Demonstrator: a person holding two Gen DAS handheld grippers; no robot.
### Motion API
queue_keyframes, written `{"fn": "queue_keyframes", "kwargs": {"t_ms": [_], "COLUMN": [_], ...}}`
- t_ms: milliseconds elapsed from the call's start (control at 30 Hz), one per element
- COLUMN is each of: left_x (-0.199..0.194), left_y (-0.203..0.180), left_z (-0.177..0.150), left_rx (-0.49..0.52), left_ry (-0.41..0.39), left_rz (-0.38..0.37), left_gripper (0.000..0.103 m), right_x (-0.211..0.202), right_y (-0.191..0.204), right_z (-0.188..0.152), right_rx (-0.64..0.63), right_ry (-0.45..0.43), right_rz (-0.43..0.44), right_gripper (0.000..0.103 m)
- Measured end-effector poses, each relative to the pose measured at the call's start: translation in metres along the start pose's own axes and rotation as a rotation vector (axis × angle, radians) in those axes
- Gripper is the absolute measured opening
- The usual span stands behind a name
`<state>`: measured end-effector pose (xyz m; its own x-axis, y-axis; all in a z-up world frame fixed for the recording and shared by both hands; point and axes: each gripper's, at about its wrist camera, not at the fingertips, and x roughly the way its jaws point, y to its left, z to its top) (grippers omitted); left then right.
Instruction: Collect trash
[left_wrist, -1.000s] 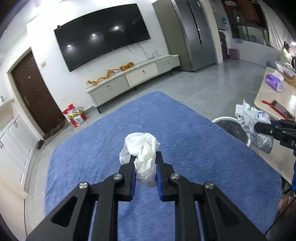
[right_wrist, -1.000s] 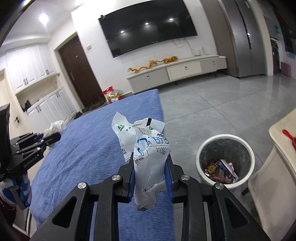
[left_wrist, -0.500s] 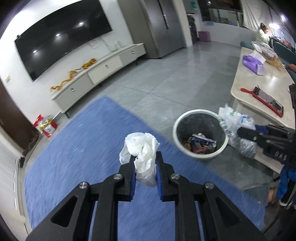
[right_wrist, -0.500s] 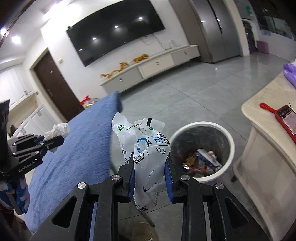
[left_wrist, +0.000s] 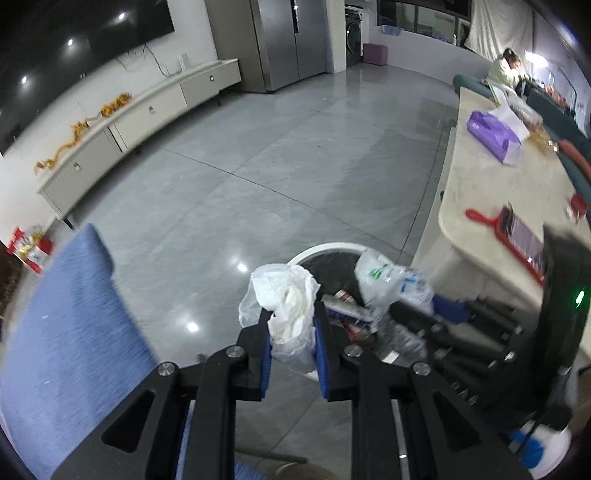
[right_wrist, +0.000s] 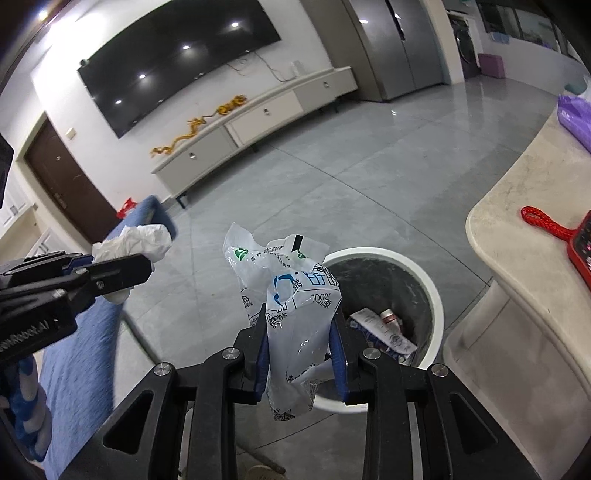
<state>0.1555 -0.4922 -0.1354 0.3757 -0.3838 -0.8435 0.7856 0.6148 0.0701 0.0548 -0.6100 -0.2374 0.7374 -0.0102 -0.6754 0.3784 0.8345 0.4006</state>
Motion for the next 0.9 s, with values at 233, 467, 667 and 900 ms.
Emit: {"fn": "queue_keyframes", "kwargs": {"t_ms": [233,467,667,900], "left_x": [0.033,0.029,-0.004,-0.063], "left_y": [0.004,0.015,0.025,0.043], "left_z": [0.024,0.023,0.003,-0.037], "left_rx": [-0.095,-0.141,-0.140,-0.135], "left_ry": [0.017,-0.008,-0.070,-0.172], "left_rz": [-0.092,-0.102,-0.038,0.115], "left_gripper": [0.037,0.052,0.052,0.052], "right_x": [0.033,0.041,0.020,-0.027], "right_y": [-0.016,-0.022,-0.017,0.028], "right_z": [0.012,0.008,0.008,0.012], "right_rx": [-0.005,0.004,0.014,-0.071], "right_ry": [0.046,0.059,0.034,-0.031], "right_rz": [-0.074,-0.108,-0.114,-0.090], "right_gripper": [0.036,0.051,0.053,0.059]}}
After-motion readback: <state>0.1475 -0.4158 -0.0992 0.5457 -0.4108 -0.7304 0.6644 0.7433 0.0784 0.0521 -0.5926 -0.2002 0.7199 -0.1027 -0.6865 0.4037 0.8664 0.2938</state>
